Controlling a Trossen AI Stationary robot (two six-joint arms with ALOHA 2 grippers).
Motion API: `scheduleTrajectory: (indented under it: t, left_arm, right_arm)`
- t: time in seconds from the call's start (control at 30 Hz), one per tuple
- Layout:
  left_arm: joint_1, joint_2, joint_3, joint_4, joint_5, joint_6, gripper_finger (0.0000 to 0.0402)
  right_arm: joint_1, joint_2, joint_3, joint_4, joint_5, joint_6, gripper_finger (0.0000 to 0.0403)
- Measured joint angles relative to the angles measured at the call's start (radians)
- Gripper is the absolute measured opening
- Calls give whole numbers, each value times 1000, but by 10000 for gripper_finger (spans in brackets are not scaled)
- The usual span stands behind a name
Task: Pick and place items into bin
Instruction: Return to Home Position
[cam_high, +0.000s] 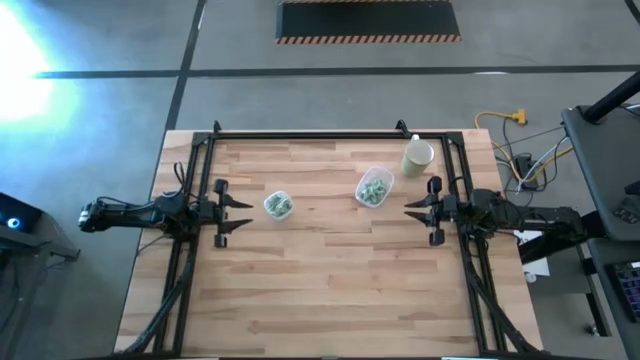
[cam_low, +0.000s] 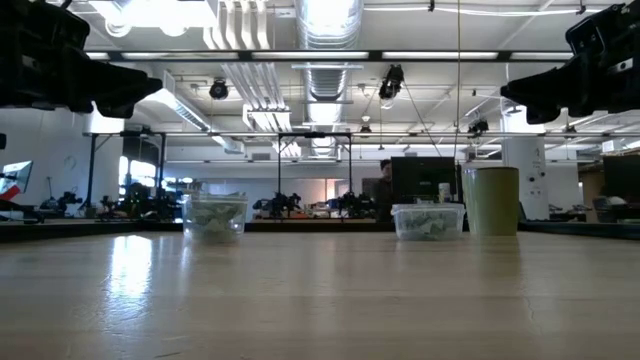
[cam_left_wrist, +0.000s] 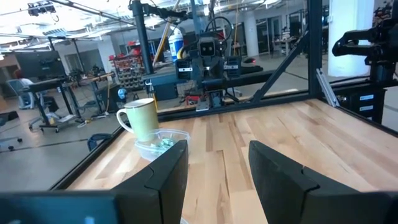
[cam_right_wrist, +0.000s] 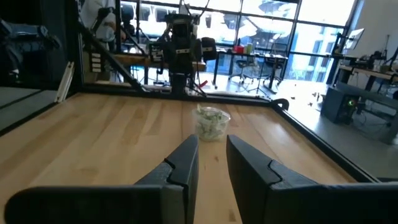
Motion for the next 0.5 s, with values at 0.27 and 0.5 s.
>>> scheduleTrajectory:
  t: [0.27,0.5]
  left_arm:
    - [0,-1,0,0,0,0,154]
    - [0,6,0,5,-1,0,154]
  right_arm:
    - [0,0,0,2,0,0,73]
    - [0,0,0,2,1,7,72]
